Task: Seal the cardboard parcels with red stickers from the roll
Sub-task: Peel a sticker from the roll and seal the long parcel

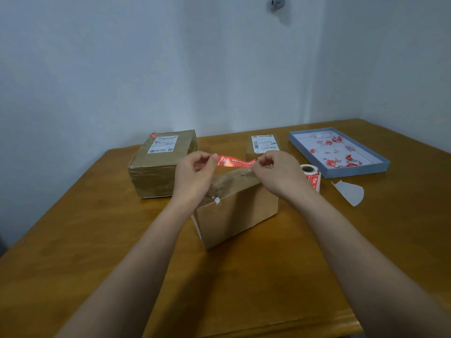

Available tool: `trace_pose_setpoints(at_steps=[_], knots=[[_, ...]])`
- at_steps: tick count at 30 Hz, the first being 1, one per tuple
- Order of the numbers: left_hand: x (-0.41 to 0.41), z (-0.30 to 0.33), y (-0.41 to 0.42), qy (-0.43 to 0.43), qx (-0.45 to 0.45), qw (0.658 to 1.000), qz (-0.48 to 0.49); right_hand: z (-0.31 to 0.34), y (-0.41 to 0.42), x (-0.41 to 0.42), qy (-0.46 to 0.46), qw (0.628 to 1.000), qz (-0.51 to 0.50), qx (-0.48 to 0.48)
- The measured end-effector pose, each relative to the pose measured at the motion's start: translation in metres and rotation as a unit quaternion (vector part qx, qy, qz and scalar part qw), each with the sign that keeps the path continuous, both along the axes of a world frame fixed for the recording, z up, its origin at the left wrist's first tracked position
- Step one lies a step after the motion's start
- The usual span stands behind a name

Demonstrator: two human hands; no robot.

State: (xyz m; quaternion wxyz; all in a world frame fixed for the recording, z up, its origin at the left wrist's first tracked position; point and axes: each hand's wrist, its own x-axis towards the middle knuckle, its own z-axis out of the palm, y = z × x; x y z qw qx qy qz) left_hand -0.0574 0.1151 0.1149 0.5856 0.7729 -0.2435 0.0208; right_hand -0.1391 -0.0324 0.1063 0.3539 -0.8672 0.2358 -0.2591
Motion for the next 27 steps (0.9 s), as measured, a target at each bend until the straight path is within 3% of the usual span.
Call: trace_pose_setpoints(at_steps=[3,7,12,22,27], knots=[[0.002,0.012,0.003,-0.011,0.021,1.0,-0.004,0.005,0.004,-0.003,0.017,0.999,0.0,-0.037],[-0.003,0.023,0.01,-0.005,0.035,0.999,0.026,0.013,0.002,-0.005,-0.036,0.999,0.028,-0.029],[-0.012,0.0,0.009,0.017,0.051,0.996,0.073,0.007,-0.003,0.003,-0.028,0.996,0.074,-0.042],[-0.001,-0.01,0.005,0.018,0.081,0.992,0.095,-0.004,0.003,0.01,-0.017,0.998,0.026,-0.052],[0.003,-0.009,0.007,0.057,0.084,0.99,0.096,-0.009,0.007,0.017,0.005,0.992,0.02,-0.121]])
